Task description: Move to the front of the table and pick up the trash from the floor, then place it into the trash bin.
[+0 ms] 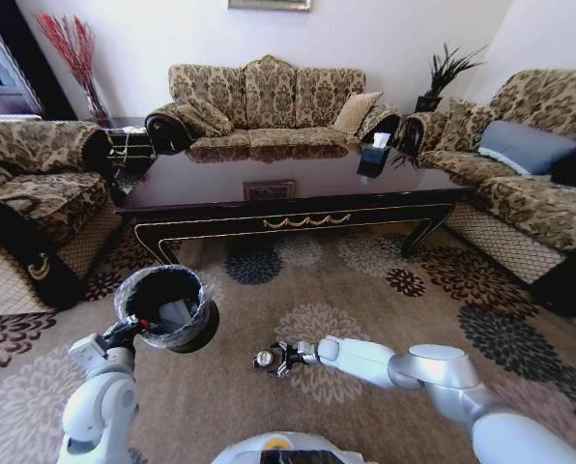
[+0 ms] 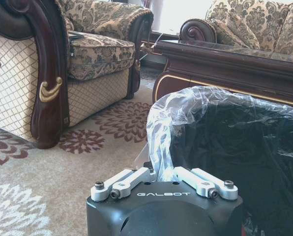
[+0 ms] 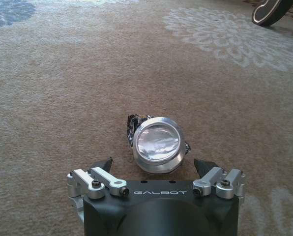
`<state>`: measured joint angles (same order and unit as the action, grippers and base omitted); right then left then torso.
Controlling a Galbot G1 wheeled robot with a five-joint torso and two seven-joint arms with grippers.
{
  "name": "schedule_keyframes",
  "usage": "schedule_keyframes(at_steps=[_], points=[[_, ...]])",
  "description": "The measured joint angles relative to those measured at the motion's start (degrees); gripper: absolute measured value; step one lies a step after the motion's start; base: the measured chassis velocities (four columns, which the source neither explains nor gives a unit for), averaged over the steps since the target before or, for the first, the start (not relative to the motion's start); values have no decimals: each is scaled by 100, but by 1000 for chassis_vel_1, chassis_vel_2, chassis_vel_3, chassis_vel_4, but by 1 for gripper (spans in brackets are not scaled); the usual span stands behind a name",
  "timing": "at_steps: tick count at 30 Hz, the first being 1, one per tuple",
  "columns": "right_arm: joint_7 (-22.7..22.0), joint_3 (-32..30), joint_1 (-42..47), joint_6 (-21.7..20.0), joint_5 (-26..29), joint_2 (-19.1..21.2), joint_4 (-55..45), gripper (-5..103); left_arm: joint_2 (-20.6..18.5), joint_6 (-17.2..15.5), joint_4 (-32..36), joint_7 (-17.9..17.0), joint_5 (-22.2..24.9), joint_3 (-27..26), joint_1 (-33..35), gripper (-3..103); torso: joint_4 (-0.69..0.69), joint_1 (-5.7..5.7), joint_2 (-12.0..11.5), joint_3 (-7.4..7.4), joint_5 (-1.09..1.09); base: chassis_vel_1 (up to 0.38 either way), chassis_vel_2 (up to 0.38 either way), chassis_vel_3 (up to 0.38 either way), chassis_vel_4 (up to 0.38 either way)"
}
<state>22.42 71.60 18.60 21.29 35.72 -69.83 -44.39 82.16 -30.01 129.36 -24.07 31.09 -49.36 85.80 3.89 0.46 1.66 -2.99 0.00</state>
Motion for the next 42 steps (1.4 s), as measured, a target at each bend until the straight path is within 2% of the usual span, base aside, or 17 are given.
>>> schedule_keyframes(at_steps=[12, 15, 16, 19, 21, 24, 27, 28, 31, 33, 34, 35, 36, 39, 40, 41, 42], points=[[-170, -26, 41, -10, 30, -102, 33, 93, 1, -3, -2, 0, -2, 12, -18, 3, 0, 0, 0, 0, 0, 0, 0, 0, 0], [-171, -26, 84, -16, 26, -130, 75, 83, 1, -3, -4, -1, -3, 13, -19, 3, 0, 0, 0, 0, 0, 0, 0, 0, 0], [-171, -26, 84, -16, 26, -130, 75, 83, 1, -3, -4, -1, -3, 13, -19, 3, 0, 0, 0, 0, 0, 0, 0, 0, 0], [-168, -26, 114, -16, 19, -154, 90, 66, -3, -5, -4, 0, -5, 14, -19, 3, 1, 0, 0, 0, -1, 0, 0, 0, 0], [-166, -26, 115, -17, 16, -156, 89, 66, -5, -6, -4, 0, -5, 14, -18, 3, 1, 0, 0, 0, -1, 0, 0, 0, 0], [-161, -24, 114, -17, 11, -151, 73, 49, -10, -8, 0, -1, -5, 13, -6, 3, 0, 0, 0, 0, 0, 0, 0, 0, 0], [-168, -25, 92, -19, 15, -134, 68, 49, -12, -9, 4, -1, -6, 12, -3, 3, -1, 0, 0, 0, 1, 0, 0, 0, 0], [-171, -25, 87, -19, 16, -129, 67, 38, -13, -9, 4, -1, -6, 12, -3, 3, -1, 0, 0, 0, 1, 0, 0, 0, 0], [-183, -32, 66, -21, 24, -107, 40, 22, -15, -9, 4, -2, -6, 10, -2, 3, 0, 0, 0, 0, 0, 0, 0, 0, 0], [-187, -37, 61, -21, 26, -106, 32, 22, -16, -9, 4, -1, -6, 10, -2, 3, 0, 0, 0, 0, 0, 0, 0, 0, 0], [-190, -42, 57, -21, 28, -107, 24, 12, -16, -9, 4, -2, -6, 11, -3, 3, 0, 0, 0, 0, 0, 0, 0, 0, 0], [-191, -43, 57, -20, 29, -109, 21, 12, -16, -9, 3, -2, -6, 13, -4, 3, 0, 0, 0, 0, 0, 0, 0, 0, 0], [-192, -43, 57, -19, 31, -112, 20, 3, -16, -9, 2, -1, -6, 14, -5, 3, 0, 0, 0, 0, 0, 0, 0, 0, 0], [-192, -43, 59, -15, 33, -120, 18, 6, -17, -9, -1, -2, -6, 16, -6, 3, 0, 0, 0, 0, 0, 0, 0, 0, 0], [-195, -43, 66, -9, 33, -129, 18, 17, -18, -9, -5, -1, -6, 15, -7, 3, 0, 0, 0, 0, 0, 0, 0, 0, 0], [-203, -42, 73, -4, 33, -139, 17, 17, -19, -9, -7, -1, -6, 15, -7, 3, 0, 0, 0, 0, 0, 0, 0, 0, 0], [-214, -42, 75, -1, 33, -145, 15, 22, -19, -9, -7, -1, -6, 15, -7, 3, 0, 0, 0, 0, 0, 0, 0, 0, 0]])
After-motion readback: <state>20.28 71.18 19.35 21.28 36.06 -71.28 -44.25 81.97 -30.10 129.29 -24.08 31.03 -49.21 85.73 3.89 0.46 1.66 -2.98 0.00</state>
